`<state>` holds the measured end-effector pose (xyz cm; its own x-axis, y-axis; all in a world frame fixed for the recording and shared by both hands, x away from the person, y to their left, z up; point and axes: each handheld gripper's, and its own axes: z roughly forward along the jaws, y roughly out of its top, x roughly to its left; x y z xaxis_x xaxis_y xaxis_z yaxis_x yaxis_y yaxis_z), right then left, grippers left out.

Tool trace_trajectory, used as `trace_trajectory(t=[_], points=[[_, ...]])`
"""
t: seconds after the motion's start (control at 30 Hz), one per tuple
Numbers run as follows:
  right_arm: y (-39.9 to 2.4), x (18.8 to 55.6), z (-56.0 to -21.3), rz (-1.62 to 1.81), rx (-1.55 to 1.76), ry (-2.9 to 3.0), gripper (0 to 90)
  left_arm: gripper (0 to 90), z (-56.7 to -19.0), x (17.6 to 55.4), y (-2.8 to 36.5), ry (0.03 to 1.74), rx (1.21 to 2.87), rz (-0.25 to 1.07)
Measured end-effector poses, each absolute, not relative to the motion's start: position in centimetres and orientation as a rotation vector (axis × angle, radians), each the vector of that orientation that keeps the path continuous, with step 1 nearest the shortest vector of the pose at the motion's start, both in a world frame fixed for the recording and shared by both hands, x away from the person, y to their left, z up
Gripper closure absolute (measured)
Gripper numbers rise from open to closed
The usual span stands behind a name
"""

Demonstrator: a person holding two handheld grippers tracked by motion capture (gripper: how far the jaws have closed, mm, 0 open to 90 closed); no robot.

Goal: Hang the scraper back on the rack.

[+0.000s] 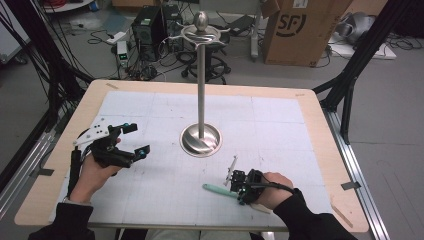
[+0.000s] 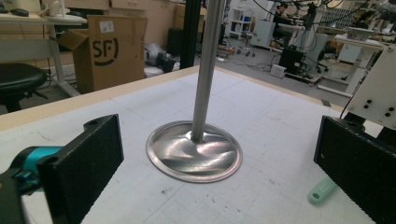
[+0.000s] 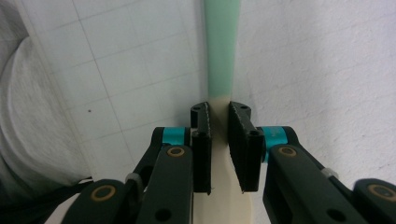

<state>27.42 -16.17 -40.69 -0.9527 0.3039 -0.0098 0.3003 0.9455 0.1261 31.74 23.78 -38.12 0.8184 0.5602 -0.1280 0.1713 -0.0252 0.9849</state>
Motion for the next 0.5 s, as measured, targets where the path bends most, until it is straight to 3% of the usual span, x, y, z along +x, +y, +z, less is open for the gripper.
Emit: trace_trajectory(t=[0.5], points=[[-19.2, 27.6, -39.1, 0.555, 0.550, 3.021, 80.6, 1.9, -38.2, 31.9, 23.8, 0.603, 1.595, 0.344]])
